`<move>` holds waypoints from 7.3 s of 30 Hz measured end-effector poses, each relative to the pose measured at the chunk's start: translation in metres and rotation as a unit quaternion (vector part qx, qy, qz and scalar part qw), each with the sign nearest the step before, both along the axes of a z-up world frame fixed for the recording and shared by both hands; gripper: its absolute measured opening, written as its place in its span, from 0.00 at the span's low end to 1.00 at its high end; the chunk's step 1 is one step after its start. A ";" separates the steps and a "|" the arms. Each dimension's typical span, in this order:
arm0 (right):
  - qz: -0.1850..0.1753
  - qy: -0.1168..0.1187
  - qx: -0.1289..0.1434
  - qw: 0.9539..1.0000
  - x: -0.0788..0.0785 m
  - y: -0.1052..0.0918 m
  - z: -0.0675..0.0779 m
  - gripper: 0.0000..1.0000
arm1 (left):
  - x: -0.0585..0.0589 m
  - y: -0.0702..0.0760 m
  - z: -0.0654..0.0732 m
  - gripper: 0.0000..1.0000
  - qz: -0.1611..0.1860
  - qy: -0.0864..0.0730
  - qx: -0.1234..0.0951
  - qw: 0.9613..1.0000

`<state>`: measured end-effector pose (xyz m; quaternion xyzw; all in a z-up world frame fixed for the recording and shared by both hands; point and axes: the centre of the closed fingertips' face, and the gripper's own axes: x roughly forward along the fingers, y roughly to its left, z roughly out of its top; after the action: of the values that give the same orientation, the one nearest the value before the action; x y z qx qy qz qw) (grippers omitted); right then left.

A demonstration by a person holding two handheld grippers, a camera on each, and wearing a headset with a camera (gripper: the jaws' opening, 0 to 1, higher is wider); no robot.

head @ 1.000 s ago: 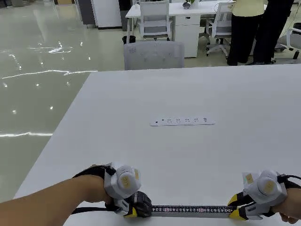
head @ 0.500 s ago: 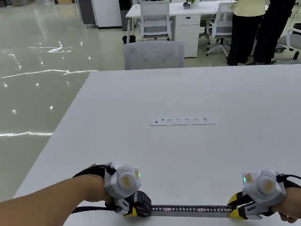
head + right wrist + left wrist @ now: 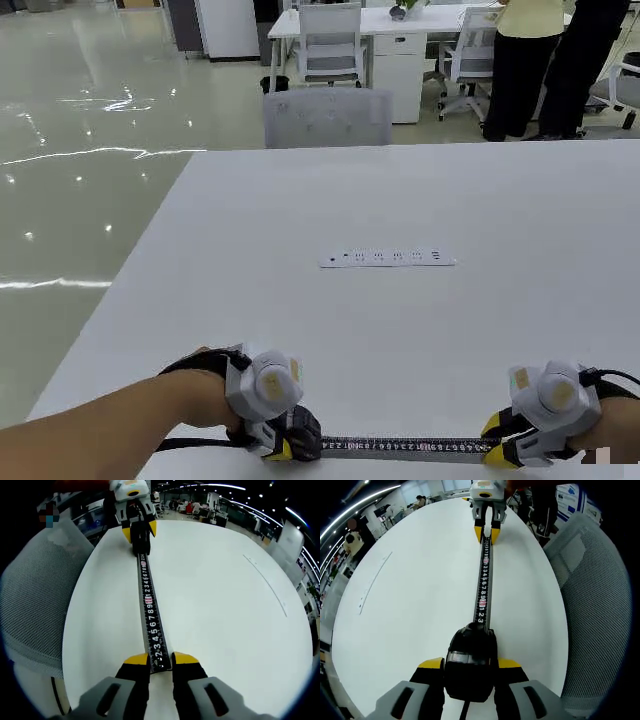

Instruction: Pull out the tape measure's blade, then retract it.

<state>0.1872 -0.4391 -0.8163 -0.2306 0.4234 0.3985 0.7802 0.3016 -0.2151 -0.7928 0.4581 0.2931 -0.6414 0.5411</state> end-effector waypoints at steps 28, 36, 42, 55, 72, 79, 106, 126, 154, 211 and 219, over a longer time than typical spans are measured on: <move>-0.251 -0.109 0.061 0.960 -0.029 -0.036 0.046 0.78 | 0.067 0.076 0.074 1.00 0.345 -0.004 -0.254 0.903; -0.332 -0.152 0.084 0.927 -0.055 -0.068 0.069 0.91 | 0.055 0.108 0.085 1.00 0.370 0.006 -0.294 0.882; -0.349 -0.178 0.088 0.916 -0.074 -0.072 0.087 1.00 | 0.037 0.129 0.081 1.00 0.381 0.012 -0.301 0.874; -0.347 -0.210 0.074 0.911 -0.110 -0.072 0.092 1.00 | 0.018 0.158 0.079 1.00 0.398 -0.004 -0.318 0.860; -0.354 -0.197 0.089 0.910 -0.125 -0.060 0.079 1.00 | 0.008 0.174 0.069 1.00 0.410 -0.007 -0.307 0.859; -0.355 -0.199 0.088 0.909 -0.124 -0.063 0.082 1.00 | 0.006 0.169 0.070 1.00 0.406 -0.004 -0.307 0.860; -0.347 -0.200 0.083 0.913 -0.127 -0.061 0.088 1.00 | 0.001 0.160 0.076 1.00 0.401 -0.004 -0.308 0.863; -0.291 -0.192 0.060 0.936 -0.110 -0.059 0.097 0.99 | 0.000 0.114 0.076 1.00 0.410 0.016 -0.309 0.858; -0.151 -0.138 0.029 0.978 -0.060 -0.030 0.095 0.96 | 0.001 0.055 0.067 1.00 0.459 0.024 -0.315 0.830; 0.043 0.054 -0.047 0.996 -0.007 -0.018 0.006 0.25 | 0.009 0.018 0.029 0.98 0.488 0.002 -0.344 0.802; 0.050 0.060 -0.053 0.996 -0.010 -0.014 -0.002 0.19 | 0.009 0.018 0.029 0.96 0.484 -0.002 -0.345 0.805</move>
<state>0.1772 -0.4530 -0.8181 -0.2683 0.4775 0.4272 0.7194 0.3101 -0.1974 -0.7639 0.0415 0.2355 -0.3545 0.9039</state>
